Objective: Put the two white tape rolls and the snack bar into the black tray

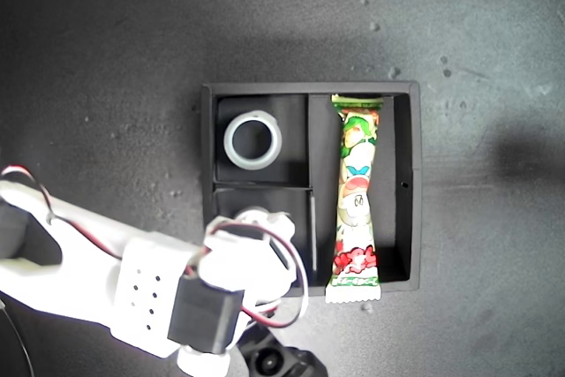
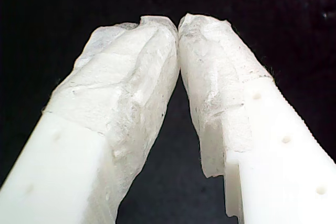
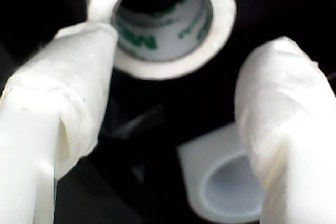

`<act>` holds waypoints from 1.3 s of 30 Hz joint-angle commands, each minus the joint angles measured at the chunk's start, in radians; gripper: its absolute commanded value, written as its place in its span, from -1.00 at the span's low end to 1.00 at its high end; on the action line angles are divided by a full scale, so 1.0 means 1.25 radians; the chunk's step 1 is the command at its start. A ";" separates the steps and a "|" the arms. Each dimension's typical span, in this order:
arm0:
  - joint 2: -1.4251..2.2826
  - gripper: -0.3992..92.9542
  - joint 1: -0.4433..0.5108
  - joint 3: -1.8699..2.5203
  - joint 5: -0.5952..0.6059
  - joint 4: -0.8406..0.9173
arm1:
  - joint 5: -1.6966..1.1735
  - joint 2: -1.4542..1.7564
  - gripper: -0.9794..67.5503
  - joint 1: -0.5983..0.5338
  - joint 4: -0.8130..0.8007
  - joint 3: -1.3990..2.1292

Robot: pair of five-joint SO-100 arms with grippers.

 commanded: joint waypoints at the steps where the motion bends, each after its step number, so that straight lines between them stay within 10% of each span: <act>1: 0.112 -0.61 0.011 0.009 0.007 0.015 | 0.001 0.015 -0.99 0.000 0.006 0.006; 19: 0.939 -0.99 -0.145 0.811 -0.049 -0.006 | 0.007 0.222 -0.99 -0.044 -0.112 0.393; 29: 1.384 -0.99 -0.232 1.447 -0.092 -0.233 | 0.023 0.222 -0.99 -0.049 -0.221 0.567; 39: 1.584 -0.99 -0.236 1.846 -0.131 -0.448 | 0.109 0.222 -0.98 -0.061 -0.063 0.567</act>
